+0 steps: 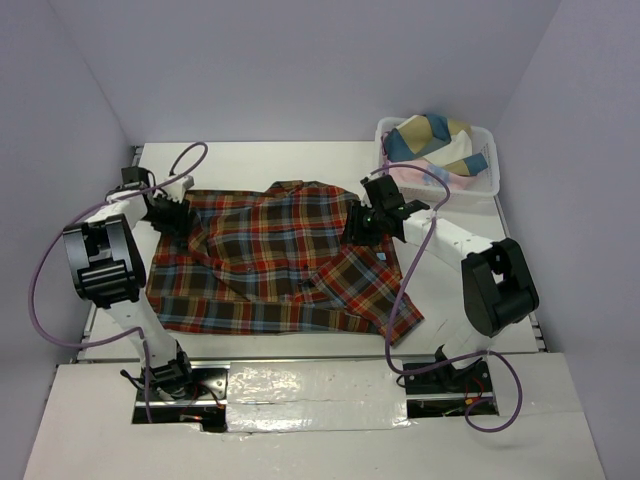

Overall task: Fold and stack the long sleeve shirts
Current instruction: Fold the shirt

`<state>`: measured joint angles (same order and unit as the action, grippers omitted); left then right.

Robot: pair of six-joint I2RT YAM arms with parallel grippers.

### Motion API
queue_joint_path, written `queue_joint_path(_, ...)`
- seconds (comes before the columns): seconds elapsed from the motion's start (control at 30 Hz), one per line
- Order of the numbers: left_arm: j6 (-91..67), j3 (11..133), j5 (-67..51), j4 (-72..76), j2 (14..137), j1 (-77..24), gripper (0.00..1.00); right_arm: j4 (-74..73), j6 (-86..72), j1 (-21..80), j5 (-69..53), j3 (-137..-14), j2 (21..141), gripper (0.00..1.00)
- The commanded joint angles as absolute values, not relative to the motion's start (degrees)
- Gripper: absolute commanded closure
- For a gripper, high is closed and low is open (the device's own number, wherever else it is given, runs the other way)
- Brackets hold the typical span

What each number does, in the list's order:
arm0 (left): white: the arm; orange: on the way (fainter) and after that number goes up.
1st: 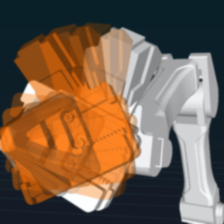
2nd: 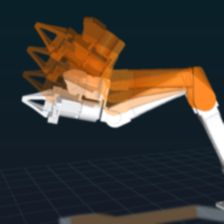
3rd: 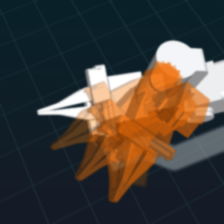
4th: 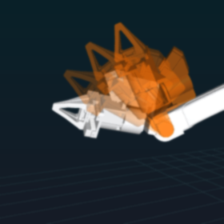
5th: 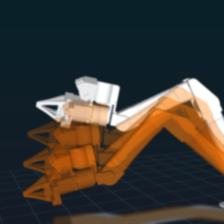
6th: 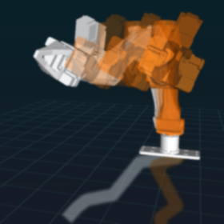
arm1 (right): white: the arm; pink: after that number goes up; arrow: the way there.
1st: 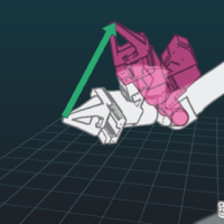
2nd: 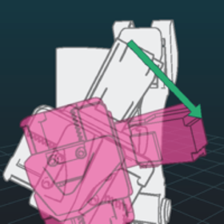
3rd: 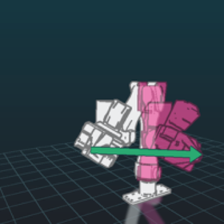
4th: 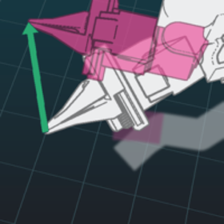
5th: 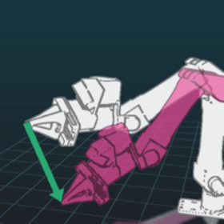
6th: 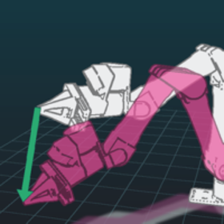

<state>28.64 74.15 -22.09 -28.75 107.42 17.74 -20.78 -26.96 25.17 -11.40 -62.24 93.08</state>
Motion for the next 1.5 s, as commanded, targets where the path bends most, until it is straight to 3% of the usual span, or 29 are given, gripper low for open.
queue_joint_path(0.0,28.74,75.59,-22.33,-29.27,110.03,17.32,0.57,-20.04,-26.54,25.49,-10.9,-61.7,89.82,0.52)
queue_joint_path(0.37,26.81,75.67,-21.97,-25.93,112.76,17.31,0.52,-20.92,-26.19,25.49,-10.55,-61.7,89.91,0.52)
queue_joint_path(0.43,26.98,75.5,-23.72,-26.1,111.98,17.31,0.59,-21.0,-26.19,25.4,-10.55,-61.7,89.91,0.52)
queue_joint_path(0.47,27.16,75.32,-24.43,-26.28,111.62,17.31,0.72,-21.09,-26.19,25.57,-10.46,-61.61,89.83,0.52)
queue_joint_path(0.5,27.25,75.24,-24.61,-26.45,111.1,17.23,0.77,-21.09,-26.1,25.49,-10.37,-61.61,89.82,0.52)
queue_joint_path(0.77,29.62,76.29,-24.43,-29.96,106.7,17.75,0.98,-20.92,-26.02,25.58,-10.55,-61.35,90.44,0.52)
queue_joint_path(1.47,41.31,88.24,-17.84,-67.84,107.92,29.7,1.0,-22.67,-25.66,25.49,-7.91,-60.21,90.79,0.53)
